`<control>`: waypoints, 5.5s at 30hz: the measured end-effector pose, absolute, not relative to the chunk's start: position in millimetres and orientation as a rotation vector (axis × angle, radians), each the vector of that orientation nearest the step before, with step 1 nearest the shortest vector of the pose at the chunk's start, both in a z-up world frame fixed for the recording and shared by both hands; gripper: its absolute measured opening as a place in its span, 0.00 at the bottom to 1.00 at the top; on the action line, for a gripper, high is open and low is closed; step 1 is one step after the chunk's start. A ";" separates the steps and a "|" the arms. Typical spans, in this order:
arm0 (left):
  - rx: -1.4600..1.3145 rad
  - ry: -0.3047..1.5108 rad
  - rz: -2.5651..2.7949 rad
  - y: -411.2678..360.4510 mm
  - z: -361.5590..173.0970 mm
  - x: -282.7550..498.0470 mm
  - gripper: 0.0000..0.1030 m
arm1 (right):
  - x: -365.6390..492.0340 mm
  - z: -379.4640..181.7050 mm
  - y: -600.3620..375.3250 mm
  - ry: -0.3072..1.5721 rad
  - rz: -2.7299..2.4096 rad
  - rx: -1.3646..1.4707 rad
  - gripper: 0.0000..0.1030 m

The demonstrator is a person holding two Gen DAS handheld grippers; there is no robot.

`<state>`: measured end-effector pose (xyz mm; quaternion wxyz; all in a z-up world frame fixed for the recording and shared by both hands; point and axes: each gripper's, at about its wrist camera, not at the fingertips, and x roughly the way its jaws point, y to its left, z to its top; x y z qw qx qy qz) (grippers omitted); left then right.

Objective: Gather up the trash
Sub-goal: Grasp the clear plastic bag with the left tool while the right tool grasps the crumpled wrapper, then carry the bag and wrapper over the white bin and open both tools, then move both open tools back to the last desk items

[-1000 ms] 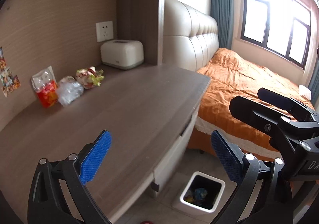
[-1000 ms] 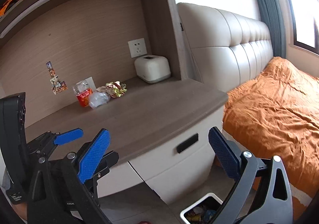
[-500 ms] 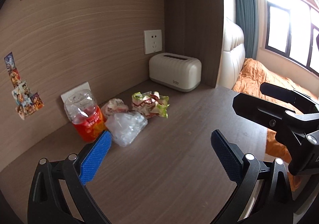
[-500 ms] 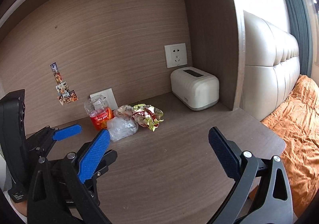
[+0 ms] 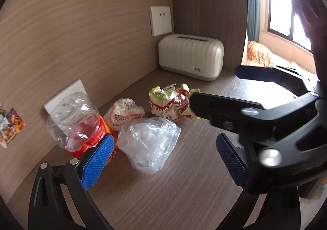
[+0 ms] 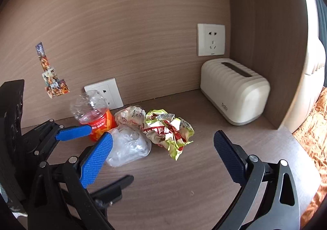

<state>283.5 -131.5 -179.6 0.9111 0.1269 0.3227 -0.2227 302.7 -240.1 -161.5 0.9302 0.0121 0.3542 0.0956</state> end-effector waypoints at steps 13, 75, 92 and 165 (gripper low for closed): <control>0.244 0.777 -0.509 -131.5 -203.3 332.3 0.73 | 379.4 -213.4 -234.1 0.930 0.185 0.066 0.96; 0.366 0.787 -1.000 -366.0 -242.3 14.0 0.37 | -34.3 -191.6 -443.5 0.822 -0.299 0.258 0.61; 0.515 1.013 -1.116 -421.2 -503.6 29.4 0.37 | -62.4 -444.6 -496.8 1.038 -0.413 0.422 0.62; 0.231 0.638 -0.661 -252.7 -157.7 104.0 0.95 | 75.2 -114.3 -376.0 0.608 -0.129 0.041 0.96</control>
